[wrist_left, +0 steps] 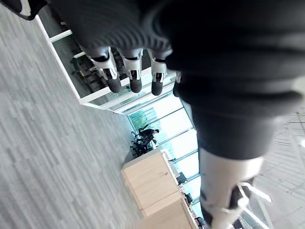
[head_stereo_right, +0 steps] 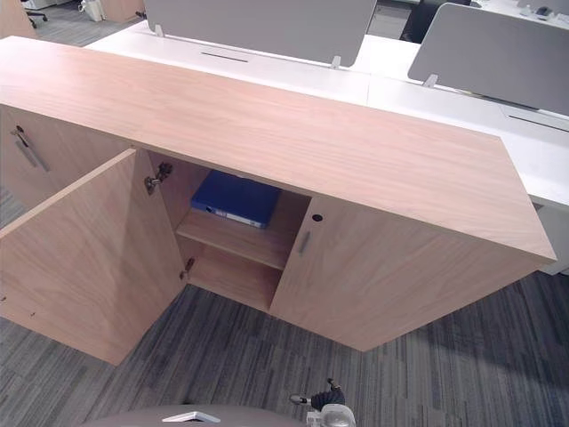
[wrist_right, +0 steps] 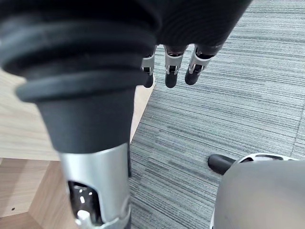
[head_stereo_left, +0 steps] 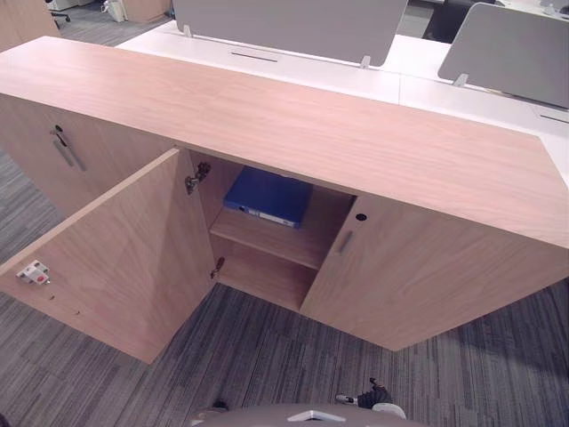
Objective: Walk over to the cabinet, pick up the folder, carry it to the office cabinet, place the folder inside the office cabinet, then close the office cabinet door
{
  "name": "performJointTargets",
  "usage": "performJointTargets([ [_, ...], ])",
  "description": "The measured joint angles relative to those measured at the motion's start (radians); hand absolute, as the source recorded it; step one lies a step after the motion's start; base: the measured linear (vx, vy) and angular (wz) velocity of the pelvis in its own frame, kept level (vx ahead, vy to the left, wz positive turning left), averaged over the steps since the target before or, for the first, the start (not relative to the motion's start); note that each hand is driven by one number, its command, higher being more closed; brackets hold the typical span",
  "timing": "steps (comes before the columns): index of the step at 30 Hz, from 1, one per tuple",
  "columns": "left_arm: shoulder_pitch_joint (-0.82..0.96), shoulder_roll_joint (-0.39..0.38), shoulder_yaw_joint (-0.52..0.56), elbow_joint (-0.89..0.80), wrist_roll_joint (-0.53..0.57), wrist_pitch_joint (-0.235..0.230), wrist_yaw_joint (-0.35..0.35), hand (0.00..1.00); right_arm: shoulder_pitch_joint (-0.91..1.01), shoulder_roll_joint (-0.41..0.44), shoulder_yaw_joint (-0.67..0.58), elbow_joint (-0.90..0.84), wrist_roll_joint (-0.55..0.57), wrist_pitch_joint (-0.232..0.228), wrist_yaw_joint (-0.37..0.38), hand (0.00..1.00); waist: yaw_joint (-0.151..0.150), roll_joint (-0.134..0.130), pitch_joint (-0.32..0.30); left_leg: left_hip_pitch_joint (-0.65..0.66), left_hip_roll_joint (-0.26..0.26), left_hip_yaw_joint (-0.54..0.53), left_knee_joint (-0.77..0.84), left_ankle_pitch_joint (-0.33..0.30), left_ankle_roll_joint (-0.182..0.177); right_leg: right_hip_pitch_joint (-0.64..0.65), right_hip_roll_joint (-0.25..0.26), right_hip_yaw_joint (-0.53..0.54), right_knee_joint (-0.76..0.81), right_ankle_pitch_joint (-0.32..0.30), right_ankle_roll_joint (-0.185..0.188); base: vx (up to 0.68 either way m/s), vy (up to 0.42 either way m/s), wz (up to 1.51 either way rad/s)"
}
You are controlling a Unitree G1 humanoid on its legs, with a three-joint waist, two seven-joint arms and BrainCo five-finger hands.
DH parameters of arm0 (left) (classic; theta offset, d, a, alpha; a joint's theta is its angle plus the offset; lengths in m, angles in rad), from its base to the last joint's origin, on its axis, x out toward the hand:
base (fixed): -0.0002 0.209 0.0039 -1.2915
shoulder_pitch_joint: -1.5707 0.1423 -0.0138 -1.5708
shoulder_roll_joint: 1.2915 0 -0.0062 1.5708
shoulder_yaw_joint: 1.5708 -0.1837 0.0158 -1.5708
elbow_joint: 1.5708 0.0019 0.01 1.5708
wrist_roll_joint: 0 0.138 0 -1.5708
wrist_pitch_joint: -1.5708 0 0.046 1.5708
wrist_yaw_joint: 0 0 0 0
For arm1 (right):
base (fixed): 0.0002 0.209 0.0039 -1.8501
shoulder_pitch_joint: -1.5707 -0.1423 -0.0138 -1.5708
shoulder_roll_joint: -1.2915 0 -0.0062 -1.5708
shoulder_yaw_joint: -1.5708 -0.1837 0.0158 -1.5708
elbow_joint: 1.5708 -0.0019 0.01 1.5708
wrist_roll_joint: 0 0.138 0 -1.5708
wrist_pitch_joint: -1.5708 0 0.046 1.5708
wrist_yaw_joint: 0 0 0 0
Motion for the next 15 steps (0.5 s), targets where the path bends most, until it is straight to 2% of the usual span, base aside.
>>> performJointTargets([
  [2,0.002,-0.05,-0.007,0.003,-0.019,0.0,0.0,0.0,0.001,-0.004,-0.01,0.002,0.0,0.004,0.0,0.0,-0.003,0.0,0.0,0.0,0.0,0.0,0.0,0.0,0.0,0.0,0.0,0.001,0.0,0.0,0.0,0.0,0.0,0.0],
  [11,0.032,-0.166,-0.05,-0.018,-0.032,0.001,-0.016,0.0,0.003,-0.015,-0.018,0.003,-0.001,0.021,0.0,0.0,-0.021,0.0,0.0,0.003,0.001,0.005,0.0,-0.001,0.0,0.0,0.001,0.006,0.0,0.0,0.0,0.0,0.0,0.0],
  [15,0.098,-0.236,-0.074,-0.142,-0.035,-0.001,-0.015,0.0,0.019,-0.025,-0.02,0.003,-0.001,0.023,0.001,0.0,-0.02,0.0,0.001,0.002,0.001,0.005,0.0,-0.002,0.0,-0.001,0.001,0.006,-0.002,0.0,0.0,0.0,0.0,0.0],
])
